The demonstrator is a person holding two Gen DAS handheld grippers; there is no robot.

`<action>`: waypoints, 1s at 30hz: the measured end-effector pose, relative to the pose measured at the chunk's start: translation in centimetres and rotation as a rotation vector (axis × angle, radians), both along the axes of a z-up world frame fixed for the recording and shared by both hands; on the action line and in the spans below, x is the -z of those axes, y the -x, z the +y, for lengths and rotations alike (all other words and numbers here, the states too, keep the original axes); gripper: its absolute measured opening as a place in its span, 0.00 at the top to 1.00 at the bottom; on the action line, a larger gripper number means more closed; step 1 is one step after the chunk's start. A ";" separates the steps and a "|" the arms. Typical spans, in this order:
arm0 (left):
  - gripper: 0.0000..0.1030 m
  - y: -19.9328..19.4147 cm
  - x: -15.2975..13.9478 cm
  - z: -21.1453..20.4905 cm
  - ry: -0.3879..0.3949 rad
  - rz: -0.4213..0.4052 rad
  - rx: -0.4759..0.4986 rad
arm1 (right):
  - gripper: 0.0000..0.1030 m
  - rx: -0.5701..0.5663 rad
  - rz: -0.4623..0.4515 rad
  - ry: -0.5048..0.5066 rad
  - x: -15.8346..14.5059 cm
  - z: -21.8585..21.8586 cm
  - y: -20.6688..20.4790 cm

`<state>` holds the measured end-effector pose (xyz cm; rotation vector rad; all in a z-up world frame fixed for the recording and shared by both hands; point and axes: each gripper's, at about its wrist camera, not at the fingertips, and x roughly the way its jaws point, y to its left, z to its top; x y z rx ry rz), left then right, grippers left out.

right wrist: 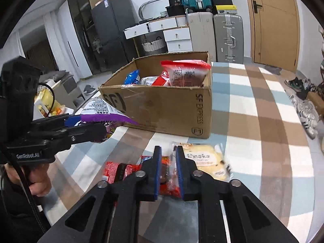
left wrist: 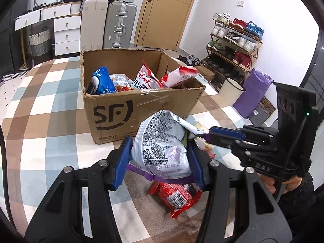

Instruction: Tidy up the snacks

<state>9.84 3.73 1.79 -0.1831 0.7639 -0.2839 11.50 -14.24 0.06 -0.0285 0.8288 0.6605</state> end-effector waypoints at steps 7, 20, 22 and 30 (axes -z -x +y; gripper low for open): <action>0.51 -0.5 0.7 0.3 0.004 0.022 -0.001 | 0.15 0.123 0.035 0.037 1.7 -2.4 -1.8; 0.51 -2.3 1.5 -0.6 0.006 0.035 -0.006 | 0.41 0.073 0.108 0.054 4.8 -2.1 -3.8; 0.51 -2.2 1.4 -0.7 0.007 0.030 -0.004 | 0.41 0.068 0.103 0.056 4.9 -2.1 -3.8; 0.51 -1.3 0.4 -0.4 0.009 -0.003 -0.018 | 0.42 0.067 0.076 -0.012 3.3 -2.6 -2.2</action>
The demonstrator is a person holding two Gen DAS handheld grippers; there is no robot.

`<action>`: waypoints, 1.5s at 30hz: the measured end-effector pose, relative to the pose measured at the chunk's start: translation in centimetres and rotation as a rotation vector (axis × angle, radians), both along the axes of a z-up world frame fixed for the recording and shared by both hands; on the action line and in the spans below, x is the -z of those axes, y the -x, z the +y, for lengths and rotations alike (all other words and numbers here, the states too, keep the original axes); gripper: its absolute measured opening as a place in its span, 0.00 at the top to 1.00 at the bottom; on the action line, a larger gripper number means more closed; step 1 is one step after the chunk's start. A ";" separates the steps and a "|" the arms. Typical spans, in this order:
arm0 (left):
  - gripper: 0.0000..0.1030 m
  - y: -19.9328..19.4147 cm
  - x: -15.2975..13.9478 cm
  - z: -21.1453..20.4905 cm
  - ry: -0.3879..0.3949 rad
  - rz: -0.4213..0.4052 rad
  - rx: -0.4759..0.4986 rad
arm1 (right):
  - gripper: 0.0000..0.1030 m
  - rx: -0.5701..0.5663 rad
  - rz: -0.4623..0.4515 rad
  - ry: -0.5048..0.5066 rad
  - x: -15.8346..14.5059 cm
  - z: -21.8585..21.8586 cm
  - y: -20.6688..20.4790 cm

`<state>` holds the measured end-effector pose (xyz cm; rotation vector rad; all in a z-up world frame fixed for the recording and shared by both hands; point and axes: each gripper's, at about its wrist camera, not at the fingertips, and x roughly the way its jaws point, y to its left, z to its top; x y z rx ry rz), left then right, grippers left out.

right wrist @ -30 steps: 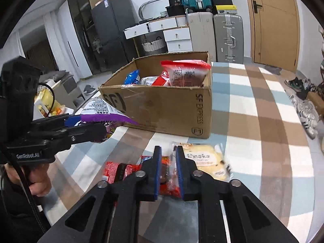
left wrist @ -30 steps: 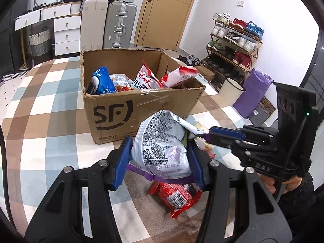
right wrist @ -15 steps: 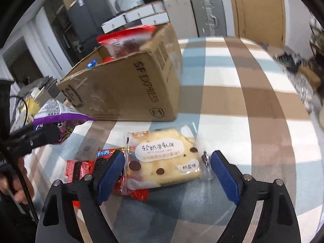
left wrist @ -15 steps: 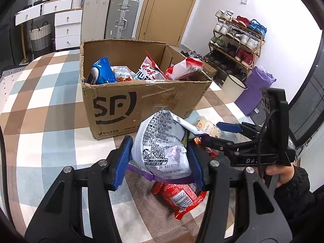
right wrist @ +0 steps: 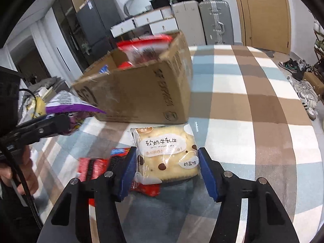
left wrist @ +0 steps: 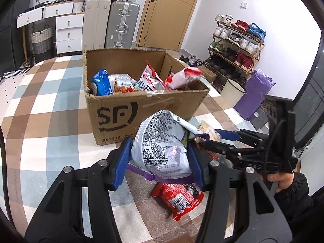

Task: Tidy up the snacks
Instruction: 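Lower bread pack into box with right gripper while left gripper holds chip bag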

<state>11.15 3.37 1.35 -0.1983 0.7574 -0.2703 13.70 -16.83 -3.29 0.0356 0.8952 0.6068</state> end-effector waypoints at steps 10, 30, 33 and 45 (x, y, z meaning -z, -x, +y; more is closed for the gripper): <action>0.51 0.5 -3.1 0.9 -0.004 -0.066 -0.046 | 0.42 -0.023 -0.136 -0.068 -6.3 0.5 1.8; 0.51 -2.0 -8.7 1.6 -0.012 -0.168 -0.084 | 0.42 -0.052 -0.267 -0.100 -12.5 3.8 -0.7; 0.51 -2.8 -9.0 1.6 -0.018 -0.176 -0.092 | 0.42 -0.054 -0.274 -0.092 -12.8 4.5 -1.6; 0.51 -7.4 -7.8 2.5 -0.069 -0.144 -0.159 | 0.41 -0.012 -0.246 -0.055 -11.3 6.1 -5.4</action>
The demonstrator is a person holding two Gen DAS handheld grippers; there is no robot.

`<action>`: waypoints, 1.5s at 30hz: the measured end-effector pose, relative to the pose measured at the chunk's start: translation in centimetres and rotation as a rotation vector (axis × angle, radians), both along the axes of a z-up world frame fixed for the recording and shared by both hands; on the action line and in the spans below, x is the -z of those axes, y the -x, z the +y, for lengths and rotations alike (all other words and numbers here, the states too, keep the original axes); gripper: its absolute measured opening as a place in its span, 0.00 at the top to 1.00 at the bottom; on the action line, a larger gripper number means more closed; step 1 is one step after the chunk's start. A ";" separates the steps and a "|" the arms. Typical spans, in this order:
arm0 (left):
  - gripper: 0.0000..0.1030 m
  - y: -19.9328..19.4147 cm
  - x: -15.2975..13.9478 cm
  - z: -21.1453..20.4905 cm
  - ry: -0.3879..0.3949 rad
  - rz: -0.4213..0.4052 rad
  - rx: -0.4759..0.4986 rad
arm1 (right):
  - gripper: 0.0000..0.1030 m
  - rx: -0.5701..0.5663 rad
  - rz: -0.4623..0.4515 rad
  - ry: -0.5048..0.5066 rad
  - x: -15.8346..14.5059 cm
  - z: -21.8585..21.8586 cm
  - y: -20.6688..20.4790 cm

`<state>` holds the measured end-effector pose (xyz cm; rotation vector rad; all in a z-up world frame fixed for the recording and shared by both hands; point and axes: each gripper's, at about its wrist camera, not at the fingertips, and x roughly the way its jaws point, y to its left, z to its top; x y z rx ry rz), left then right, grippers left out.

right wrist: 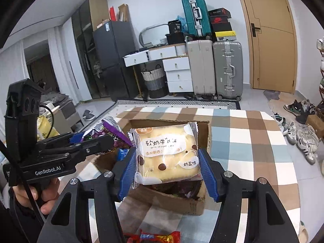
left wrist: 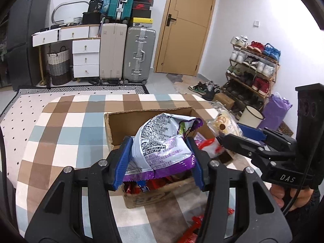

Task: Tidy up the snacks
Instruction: 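Lower bread pack into box with right gripper while left gripper holds chip bag, then open both grippers over the box and withdraw from it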

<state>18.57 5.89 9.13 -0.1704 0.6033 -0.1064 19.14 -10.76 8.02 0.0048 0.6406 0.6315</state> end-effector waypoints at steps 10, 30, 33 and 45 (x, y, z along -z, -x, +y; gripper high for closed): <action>0.51 -3.3 2.5 -0.4 -0.041 0.035 -0.014 | 0.41 0.022 0.026 0.010 1.4 0.4 -2.3; 0.06 -2.9 3.0 0.7 -0.020 0.059 -0.037 | 0.02 0.072 0.013 0.013 1.2 -1.2 -1.0; 0.01 -1.0 2.5 0.6 -0.034 0.048 -0.056 | 0.00 0.076 0.032 0.004 1.4 -2.3 0.2; 0.01 5.3 1.9 -0.6 -0.074 0.060 -0.096 | 0.00 0.071 0.067 0.008 1.4 -4.5 4.8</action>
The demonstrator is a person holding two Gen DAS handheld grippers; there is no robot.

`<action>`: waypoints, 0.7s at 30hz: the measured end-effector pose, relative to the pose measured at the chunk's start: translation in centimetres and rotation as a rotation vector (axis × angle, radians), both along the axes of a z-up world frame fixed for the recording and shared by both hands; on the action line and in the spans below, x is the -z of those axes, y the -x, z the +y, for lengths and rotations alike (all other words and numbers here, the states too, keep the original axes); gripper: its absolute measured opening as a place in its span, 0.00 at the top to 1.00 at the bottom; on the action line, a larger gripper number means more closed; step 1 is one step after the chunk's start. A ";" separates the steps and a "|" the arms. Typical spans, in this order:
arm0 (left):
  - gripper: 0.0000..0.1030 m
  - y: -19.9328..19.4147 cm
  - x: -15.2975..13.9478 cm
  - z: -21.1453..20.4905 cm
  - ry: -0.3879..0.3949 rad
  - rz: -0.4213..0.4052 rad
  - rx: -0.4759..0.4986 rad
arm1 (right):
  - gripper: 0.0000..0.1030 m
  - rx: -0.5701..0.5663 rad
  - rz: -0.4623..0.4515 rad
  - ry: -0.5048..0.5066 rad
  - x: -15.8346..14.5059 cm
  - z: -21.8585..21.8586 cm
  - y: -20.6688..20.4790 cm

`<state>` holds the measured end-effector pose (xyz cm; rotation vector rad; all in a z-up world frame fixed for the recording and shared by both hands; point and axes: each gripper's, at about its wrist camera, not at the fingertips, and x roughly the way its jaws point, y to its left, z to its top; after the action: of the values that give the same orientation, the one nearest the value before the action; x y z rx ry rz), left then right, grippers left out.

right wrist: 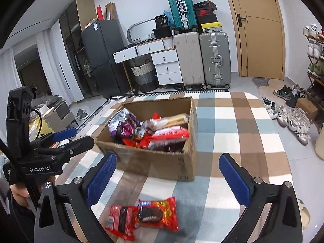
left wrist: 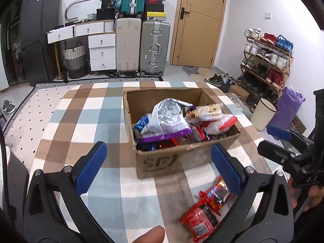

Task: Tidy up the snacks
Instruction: 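Open both grippers over the box and withdraw from it, then move the left gripper to a red snack bag while the right gripper approaches the red Oreo pack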

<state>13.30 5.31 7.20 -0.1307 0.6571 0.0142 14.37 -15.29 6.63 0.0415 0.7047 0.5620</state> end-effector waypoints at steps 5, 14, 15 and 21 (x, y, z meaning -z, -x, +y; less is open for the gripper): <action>0.01 2.3 0.2 -0.5 -0.010 0.004 -0.013 | 0.00 -0.010 0.013 0.024 0.7 -0.2 1.4; 0.01 4.7 0.9 -0.7 -0.015 0.029 -0.028 | 0.00 -0.012 0.050 0.041 2.0 -0.5 3.1; 0.01 5.0 1.1 -0.7 -0.012 0.032 -0.029 | 0.00 -0.011 0.053 0.045 2.2 -0.5 3.3; 0.01 6.1 2.5 -1.3 -0.003 0.062 -0.020 | 0.00 0.001 0.070 0.065 3.0 -0.7 4.1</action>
<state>7.23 3.98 4.65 -0.1342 0.7180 0.0390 10.31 -16.03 3.65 0.0006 0.7911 0.5383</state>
